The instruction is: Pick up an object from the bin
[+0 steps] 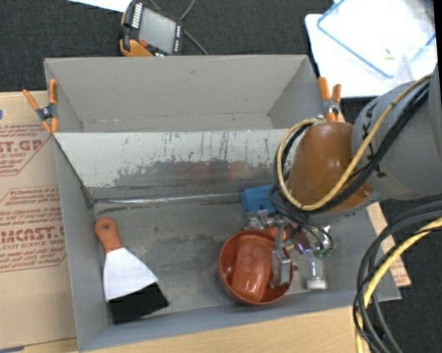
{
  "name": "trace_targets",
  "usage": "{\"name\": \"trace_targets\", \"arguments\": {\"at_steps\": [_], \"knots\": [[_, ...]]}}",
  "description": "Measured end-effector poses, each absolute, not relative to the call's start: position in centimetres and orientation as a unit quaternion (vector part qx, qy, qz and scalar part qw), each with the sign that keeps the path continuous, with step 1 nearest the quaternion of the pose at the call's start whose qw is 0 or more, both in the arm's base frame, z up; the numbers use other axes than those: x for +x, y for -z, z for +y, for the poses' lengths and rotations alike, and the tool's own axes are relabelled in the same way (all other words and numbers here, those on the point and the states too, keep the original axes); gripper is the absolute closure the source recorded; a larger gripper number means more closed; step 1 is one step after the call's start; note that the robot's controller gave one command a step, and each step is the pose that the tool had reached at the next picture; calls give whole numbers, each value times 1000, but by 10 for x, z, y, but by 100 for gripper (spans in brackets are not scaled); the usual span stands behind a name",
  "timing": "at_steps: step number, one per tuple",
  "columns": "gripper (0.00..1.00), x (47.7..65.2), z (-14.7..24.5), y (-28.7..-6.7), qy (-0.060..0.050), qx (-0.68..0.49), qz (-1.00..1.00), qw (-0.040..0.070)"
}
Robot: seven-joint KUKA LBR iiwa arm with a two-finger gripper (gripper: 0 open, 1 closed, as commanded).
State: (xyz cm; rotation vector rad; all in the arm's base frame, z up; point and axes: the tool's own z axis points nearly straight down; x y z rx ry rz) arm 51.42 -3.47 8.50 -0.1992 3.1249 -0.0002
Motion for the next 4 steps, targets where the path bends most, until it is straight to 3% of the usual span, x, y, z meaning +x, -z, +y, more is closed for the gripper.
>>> {"name": "trace_targets", "arguments": {"at_steps": [1,2,3,4], "knots": [[100,519,-56,-80,6,-173,984,39],[100,519,-56,-80,6,-173,984,39],[100,525,-41,-172,5,-180,983,35],[100,524,-50,-111,6,-167,985,51]]}}
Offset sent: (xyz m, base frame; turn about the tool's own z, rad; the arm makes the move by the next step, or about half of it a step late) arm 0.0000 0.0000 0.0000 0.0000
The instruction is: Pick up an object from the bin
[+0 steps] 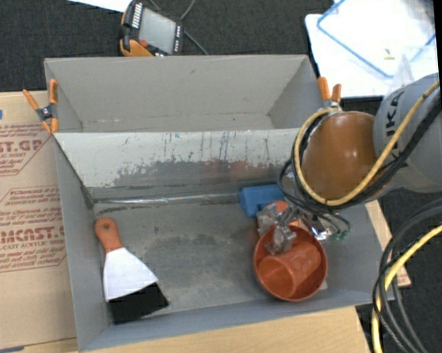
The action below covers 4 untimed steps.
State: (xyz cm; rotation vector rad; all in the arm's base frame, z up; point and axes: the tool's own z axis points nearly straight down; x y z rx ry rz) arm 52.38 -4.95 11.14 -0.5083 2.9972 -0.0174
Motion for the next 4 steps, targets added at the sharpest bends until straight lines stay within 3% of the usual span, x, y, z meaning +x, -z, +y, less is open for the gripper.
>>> {"name": "trace_targets", "arguments": {"at_steps": [1,2,3,4], "knots": [[100,523,-49,-105,6,-169,984,50],[100,544,-32,-103,9,-237,970,46],[0,531,-40,-188,6,-193,980,46],[0,523,-48,-259,6,-149,987,51]]}}
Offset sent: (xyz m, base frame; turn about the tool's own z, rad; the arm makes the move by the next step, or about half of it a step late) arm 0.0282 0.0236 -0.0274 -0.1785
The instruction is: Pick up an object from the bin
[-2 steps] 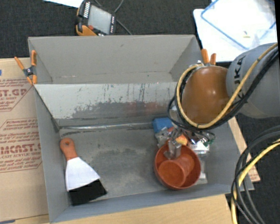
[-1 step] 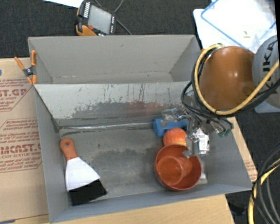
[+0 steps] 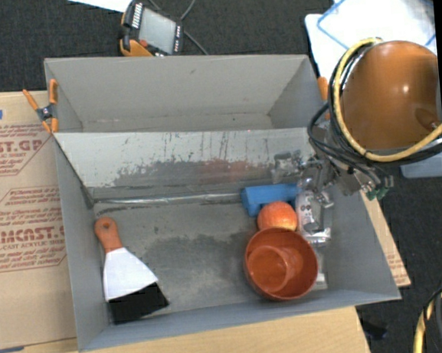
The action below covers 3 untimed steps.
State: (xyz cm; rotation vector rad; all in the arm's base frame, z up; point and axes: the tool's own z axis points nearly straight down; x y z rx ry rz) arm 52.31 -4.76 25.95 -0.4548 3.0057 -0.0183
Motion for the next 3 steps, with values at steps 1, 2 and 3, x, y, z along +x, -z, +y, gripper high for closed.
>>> {"name": "trace_targets", "arguments": {"at_steps": [1,2,3], "knots": [[0,536,-41,-179,9,-238,970,49],[0,523,-26,-183,7,-198,979,50],[0,542,-20,-146,10,-240,969,50]]}}
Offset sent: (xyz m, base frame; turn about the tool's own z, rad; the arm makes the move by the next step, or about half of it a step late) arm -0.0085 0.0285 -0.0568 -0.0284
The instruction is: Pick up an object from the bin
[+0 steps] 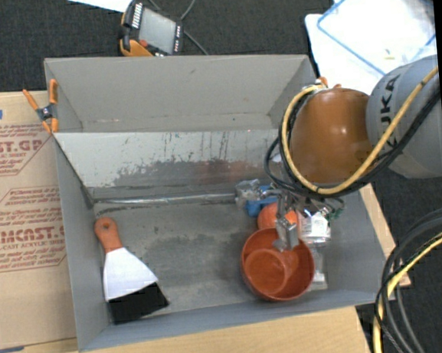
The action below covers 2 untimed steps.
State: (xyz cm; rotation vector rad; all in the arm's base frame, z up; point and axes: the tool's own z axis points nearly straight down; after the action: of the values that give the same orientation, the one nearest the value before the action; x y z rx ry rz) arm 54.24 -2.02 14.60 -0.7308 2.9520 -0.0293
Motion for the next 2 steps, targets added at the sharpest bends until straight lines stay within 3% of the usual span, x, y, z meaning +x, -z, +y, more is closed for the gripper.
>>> {"name": "trace_targets", "arguments": {"at_steps": [1,2], "knots": [[100,526,-33,-77,10,-250,967,53],[100,526,-33,-77,10,-250,967,53]]}}
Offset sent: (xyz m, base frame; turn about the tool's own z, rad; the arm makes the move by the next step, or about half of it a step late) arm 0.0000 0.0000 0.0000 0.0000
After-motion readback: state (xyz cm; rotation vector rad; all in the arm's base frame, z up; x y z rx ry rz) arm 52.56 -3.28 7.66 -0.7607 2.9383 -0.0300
